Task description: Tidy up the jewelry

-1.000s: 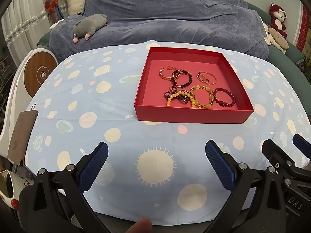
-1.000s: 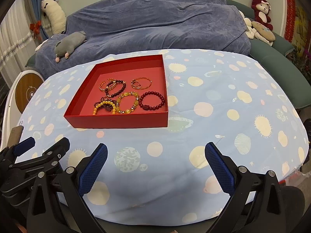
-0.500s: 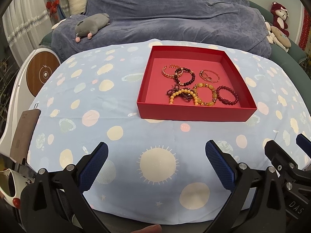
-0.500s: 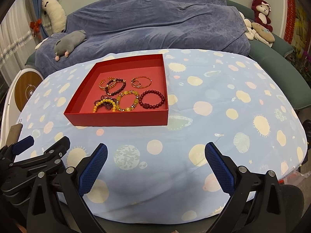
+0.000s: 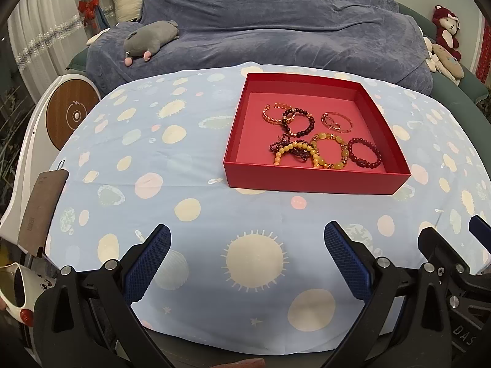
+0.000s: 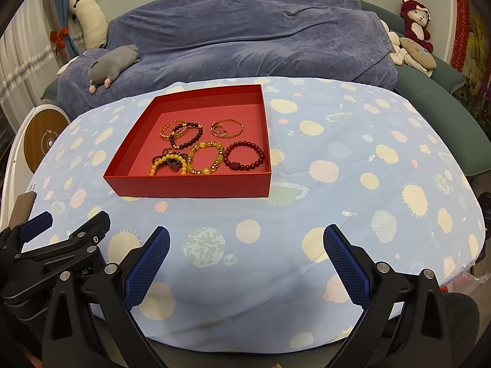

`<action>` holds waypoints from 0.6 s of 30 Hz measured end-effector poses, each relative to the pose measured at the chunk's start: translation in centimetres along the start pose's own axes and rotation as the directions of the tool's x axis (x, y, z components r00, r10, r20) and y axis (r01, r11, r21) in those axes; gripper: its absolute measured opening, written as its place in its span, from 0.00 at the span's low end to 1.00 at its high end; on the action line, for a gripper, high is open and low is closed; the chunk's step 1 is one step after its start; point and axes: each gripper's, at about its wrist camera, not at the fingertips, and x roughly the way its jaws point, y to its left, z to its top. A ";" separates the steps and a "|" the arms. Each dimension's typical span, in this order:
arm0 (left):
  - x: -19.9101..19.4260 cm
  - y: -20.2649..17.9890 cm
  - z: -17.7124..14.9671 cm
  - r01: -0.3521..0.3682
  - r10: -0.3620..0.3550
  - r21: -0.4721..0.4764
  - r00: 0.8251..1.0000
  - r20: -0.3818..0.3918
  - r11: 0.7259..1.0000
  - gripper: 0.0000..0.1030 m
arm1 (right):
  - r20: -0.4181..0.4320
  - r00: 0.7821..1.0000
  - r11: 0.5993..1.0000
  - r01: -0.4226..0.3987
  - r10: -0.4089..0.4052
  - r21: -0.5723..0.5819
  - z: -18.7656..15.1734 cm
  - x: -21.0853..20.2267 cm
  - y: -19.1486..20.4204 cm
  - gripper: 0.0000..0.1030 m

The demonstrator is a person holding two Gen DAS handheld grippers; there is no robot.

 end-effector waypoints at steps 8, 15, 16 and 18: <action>0.0 0.1 0.0 -0.008 0.008 -0.001 1.000 -0.001 1.000 0.93 | 0.000 1.000 1.000 0.000 0.000 -0.002 0.0 0.0 0.0 0.94; 0.1 0.1 0.0 -0.011 0.011 -0.002 1.000 -0.003 1.000 0.93 | 0.002 1.000 1.000 0.000 0.000 -0.001 0.0 0.0 0.1 0.94; 0.1 0.1 0.0 -0.011 0.011 0.000 1.000 -0.004 1.000 0.93 | 0.001 1.000 1.000 0.000 0.000 -0.001 0.0 0.0 0.1 0.94; 0.1 0.1 0.0 -0.010 0.010 -0.001 1.000 -0.005 1.000 0.93 | 0.000 1.000 1.000 0.000 0.000 -0.001 0.0 0.0 0.0 0.94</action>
